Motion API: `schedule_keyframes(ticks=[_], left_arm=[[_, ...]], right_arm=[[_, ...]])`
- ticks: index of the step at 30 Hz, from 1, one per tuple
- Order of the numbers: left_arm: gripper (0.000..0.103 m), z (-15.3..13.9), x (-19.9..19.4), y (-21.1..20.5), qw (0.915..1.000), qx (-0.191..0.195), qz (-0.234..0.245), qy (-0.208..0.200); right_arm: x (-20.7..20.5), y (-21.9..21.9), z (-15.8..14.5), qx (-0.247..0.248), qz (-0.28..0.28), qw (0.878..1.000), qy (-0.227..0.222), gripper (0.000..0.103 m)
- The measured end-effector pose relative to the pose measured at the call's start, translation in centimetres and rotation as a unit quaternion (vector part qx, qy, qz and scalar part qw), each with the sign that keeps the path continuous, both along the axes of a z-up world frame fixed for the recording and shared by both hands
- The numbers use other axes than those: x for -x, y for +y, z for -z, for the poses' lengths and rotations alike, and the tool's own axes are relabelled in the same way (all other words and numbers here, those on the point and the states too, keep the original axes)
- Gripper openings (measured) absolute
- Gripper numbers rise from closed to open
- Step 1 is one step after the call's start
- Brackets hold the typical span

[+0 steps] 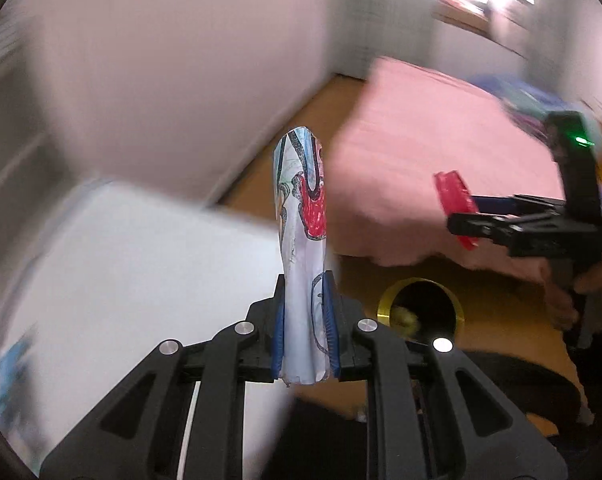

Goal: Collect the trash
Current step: 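Carry the red lid and wrapper to the bin and release both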

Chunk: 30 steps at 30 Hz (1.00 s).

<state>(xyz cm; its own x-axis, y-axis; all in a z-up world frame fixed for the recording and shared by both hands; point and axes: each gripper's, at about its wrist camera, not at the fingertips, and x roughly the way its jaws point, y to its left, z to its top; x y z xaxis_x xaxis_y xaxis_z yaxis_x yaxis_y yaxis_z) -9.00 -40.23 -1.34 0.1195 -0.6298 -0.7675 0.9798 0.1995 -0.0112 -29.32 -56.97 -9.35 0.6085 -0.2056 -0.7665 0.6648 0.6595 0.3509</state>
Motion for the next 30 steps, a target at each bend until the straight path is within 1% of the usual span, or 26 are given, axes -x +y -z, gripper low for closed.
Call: schedule_keyframes(ticks=[1, 3, 5, 7, 8, 9, 12, 15, 17, 20, 22, 25, 27, 28, 29, 30], left_arm=[[0.016, 0.8, 1.1, -1.7, 0.9997, -0.005, 0.022, 0.004], [0.016, 3.6, 4.3, -6.5, 0.9964, -0.027, 0.080, 0.012], [0.016, 6.0, 6.1, -9.5, 0.9919, -0.051, 0.113, 0.027], [0.016, 9.3, 7.7, -12.9, 0.9828, -0.095, 0.152, 0.046], [0.016, 10.6, 8.3, -13.9, 0.9777, -0.114, 0.167, 0.055], [0.016, 12.5, 8.9, -15.5, 0.9701, -0.141, 0.185, 0.070], [0.016, 15.9, 10.2, -18.1, 0.9574, -0.185, 0.206, 0.083], [0.016, 18.1, 11.4, -19.6, 0.9487, -0.208, 0.220, 0.090], [0.016, 19.2, 12.6, -20.8, 0.9438, -0.219, 0.231, 0.087], [0.016, 20.7, 13.9, -20.8, 0.9399, -0.228, 0.242, 0.079], [0.017, 21.1, 13.8, -21.2, 0.9380, -0.233, 0.244, 0.080], [0.017, 21.6, 14.6, -22.1, 0.9371, -0.239, 0.241, 0.081], [0.018, 21.7, 14.4, -22.4, 0.9367, -0.240, 0.240, 0.085], [0.022, 21.7, 14.5, -22.5, 0.9369, -0.238, 0.242, 0.083], [0.029, 21.7, 14.7, -22.5, 0.9371, -0.235, 0.245, 0.080], [0.034, 21.5, 14.9, -22.6, 0.9378, -0.230, 0.249, 0.074]], right_arm=[[1.6, -1.1, 1.1, -0.012, 0.019, 1.000, 0.008, 0.077], [5.3, -3.6, 4.4, -0.045, 0.066, 0.996, 0.033, 0.077], [7.4, -5.3, 7.1, -0.069, 0.091, 0.992, 0.062, 0.077], [9.0, -6.4, 10.4, -0.108, 0.109, 0.984, 0.095, 0.077], [9.4, -6.6, 11.5, -0.122, 0.111, 0.981, 0.106, 0.077], [9.9, -6.8, 13.0, -0.136, 0.111, 0.978, 0.115, 0.077], [11.1, -6.9, 15.8, -0.164, 0.104, 0.972, 0.134, 0.077], [12.0, -7.1, 17.4, -0.181, 0.106, 0.968, 0.140, 0.077], [12.2, -7.1, 18.0, -0.190, 0.105, 0.966, 0.140, 0.077], [12.2, -7.4, 18.5, -0.195, 0.105, 0.965, 0.141, 0.077], [12.2, -7.8, 18.5, -0.198, 0.108, 0.964, 0.140, 0.077], [12.5, -8.1, 18.5, -0.200, 0.107, 0.965, 0.133, 0.077], [12.5, -8.2, 18.4, -0.198, 0.106, 0.966, 0.132, 0.078], [12.5, -8.2, 18.2, -0.194, 0.107, 0.966, 0.131, 0.078], [12.6, -8.3, 18.2, -0.194, 0.108, 0.966, 0.129, 0.079], [12.7, -8.3, 18.1, -0.194, 0.109, 0.967, 0.128, 0.079]])
